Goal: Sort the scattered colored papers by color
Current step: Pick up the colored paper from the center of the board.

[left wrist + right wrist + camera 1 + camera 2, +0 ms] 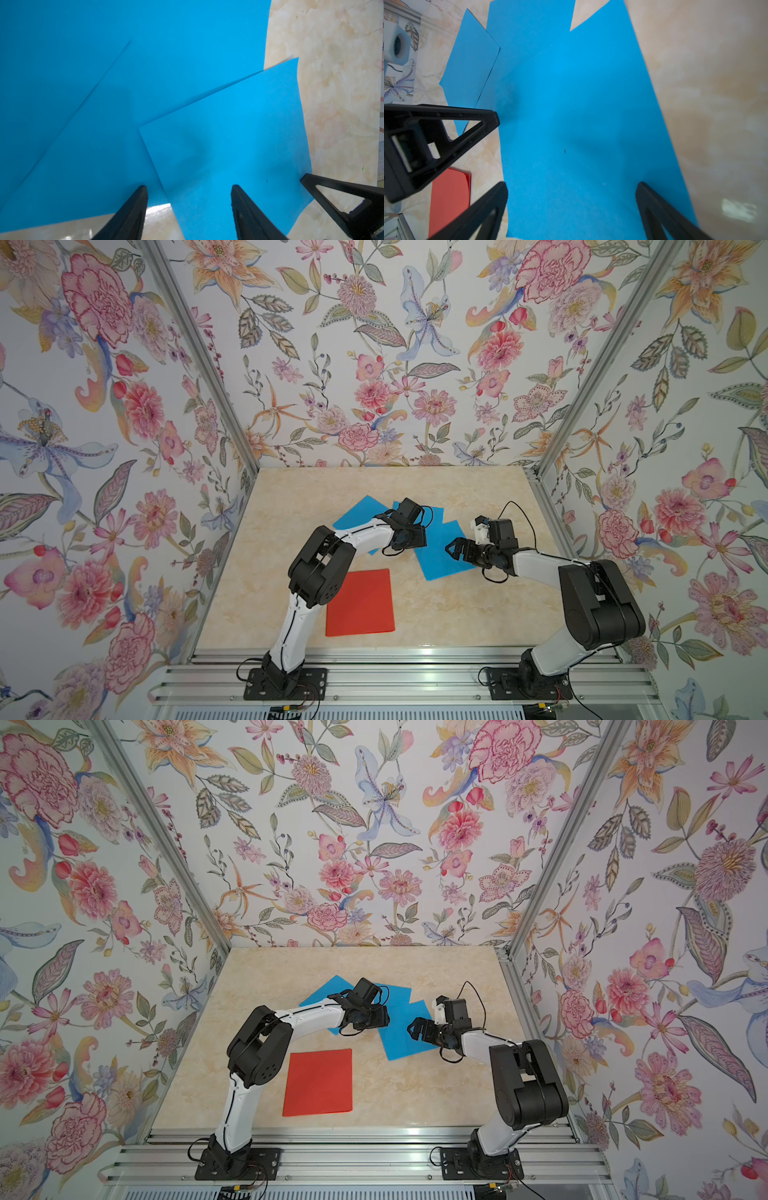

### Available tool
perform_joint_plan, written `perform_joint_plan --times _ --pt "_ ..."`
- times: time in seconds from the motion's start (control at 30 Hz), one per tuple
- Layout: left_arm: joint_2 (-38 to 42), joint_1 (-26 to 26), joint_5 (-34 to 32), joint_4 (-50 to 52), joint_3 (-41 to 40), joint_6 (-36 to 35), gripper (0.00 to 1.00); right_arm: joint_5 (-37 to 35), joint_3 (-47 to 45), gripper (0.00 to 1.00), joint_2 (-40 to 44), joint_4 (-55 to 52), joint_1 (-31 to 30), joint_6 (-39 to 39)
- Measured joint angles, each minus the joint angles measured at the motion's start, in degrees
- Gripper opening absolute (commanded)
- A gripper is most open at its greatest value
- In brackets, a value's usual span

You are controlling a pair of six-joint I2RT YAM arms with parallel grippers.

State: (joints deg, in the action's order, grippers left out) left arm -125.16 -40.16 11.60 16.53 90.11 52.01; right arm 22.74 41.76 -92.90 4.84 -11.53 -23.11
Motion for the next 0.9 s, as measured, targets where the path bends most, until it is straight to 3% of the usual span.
perform_joint_plan --times 0.4,0.63,0.9 --pt "-0.02 -0.04 1.73 -9.46 -3.48 6.97 0.67 0.46 -0.55 1.00 0.00 1.05 0.04 0.00" --pt "3.82 -0.04 2.60 -19.30 -12.55 13.25 0.68 0.72 -0.63 1.00 0.00 1.42 0.04 -0.02" --pt "7.21 -0.09 4.59 -23.10 -18.75 18.49 0.69 0.92 -0.66 1.00 0.00 1.44 0.04 -0.04"
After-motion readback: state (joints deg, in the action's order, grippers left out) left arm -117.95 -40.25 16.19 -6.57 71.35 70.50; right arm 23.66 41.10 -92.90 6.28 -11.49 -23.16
